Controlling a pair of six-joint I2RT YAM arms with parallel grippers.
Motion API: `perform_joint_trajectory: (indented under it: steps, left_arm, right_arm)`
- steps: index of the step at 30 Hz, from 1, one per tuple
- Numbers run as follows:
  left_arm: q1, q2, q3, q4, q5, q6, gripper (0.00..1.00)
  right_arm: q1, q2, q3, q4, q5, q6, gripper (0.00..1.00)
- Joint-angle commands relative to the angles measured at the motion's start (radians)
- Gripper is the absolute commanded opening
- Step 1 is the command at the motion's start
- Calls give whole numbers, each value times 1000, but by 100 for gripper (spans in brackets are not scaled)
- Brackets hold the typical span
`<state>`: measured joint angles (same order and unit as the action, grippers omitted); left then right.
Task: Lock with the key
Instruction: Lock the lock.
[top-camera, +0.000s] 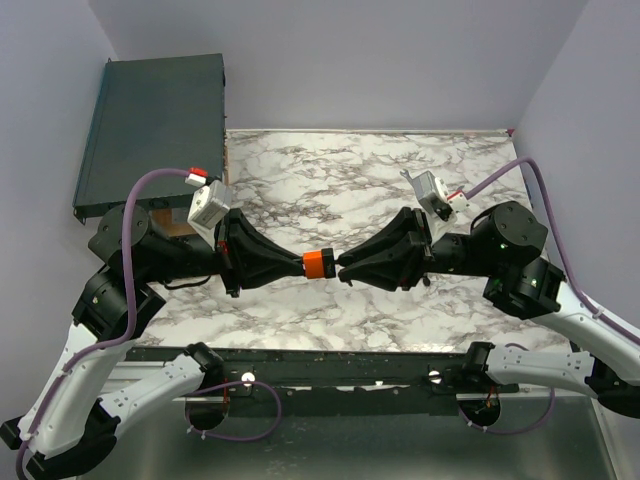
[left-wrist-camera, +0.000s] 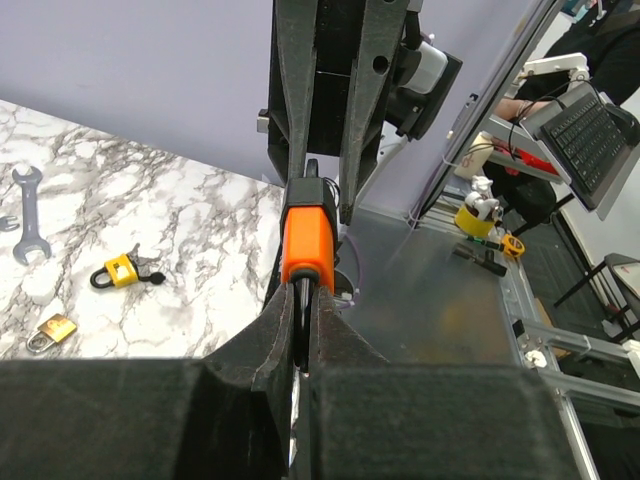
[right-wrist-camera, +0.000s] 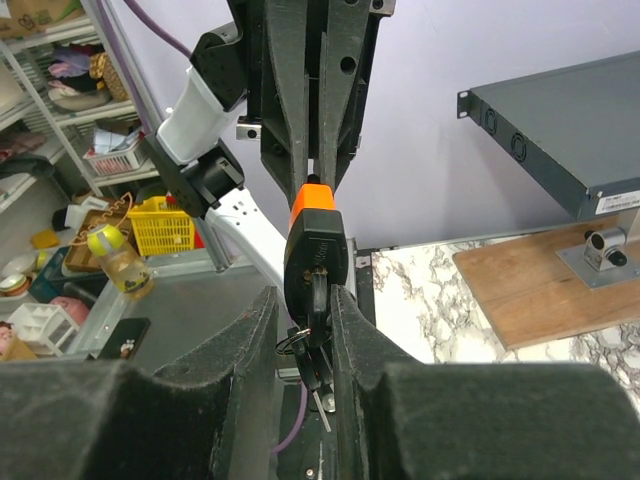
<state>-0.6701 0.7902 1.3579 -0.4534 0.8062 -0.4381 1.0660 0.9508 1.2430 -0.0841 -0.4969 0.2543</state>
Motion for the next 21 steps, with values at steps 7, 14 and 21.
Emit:
perform_joint_trajectory:
  steps: [7,14,21]
  left_arm:
    - [-5,3,25,51,11,-1,0]
    - [-3,-2,49,10,-4,37,0]
    - [-3,-6,64,-13,-6,53,0]
  right_arm:
    - [5,-3,24,-14,-8,16,1]
    - [5,-39,19,-49,31,3,1]
    - [6,-76,3,-76,48,3,1]
